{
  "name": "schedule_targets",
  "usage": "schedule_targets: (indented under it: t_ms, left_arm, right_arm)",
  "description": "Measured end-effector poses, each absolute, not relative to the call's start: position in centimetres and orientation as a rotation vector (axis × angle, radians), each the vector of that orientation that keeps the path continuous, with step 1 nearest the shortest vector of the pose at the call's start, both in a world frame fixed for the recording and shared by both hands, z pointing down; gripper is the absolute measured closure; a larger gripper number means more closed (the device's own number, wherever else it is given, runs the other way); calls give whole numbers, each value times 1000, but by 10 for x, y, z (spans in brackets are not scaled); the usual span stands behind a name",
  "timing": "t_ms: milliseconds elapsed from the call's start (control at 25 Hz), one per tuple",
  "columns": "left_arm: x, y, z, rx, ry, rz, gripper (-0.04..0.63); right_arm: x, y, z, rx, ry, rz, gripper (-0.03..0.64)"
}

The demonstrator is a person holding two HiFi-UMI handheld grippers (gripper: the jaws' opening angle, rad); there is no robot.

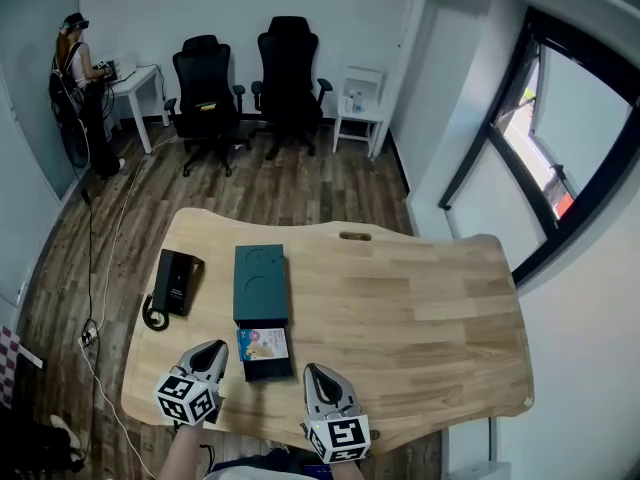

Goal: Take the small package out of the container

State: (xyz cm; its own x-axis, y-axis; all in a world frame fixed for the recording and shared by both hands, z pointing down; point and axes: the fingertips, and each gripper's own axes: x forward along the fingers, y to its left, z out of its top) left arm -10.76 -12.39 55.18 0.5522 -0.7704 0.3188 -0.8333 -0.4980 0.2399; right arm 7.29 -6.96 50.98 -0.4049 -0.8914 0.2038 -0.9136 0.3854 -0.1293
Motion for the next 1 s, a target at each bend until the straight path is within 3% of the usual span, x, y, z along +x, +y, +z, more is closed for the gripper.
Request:
schedule_targets:
  t_ms: [760,1000]
  left_arm:
    - [-110,-151,617,2260,-1250,331,587]
    - [-101,-152,647,2184,-1164,367,475]
  right_arm:
    - [69,-103,563,1615,-2455,448,613]
    - [63,-111,573,1551,-2424,410,613]
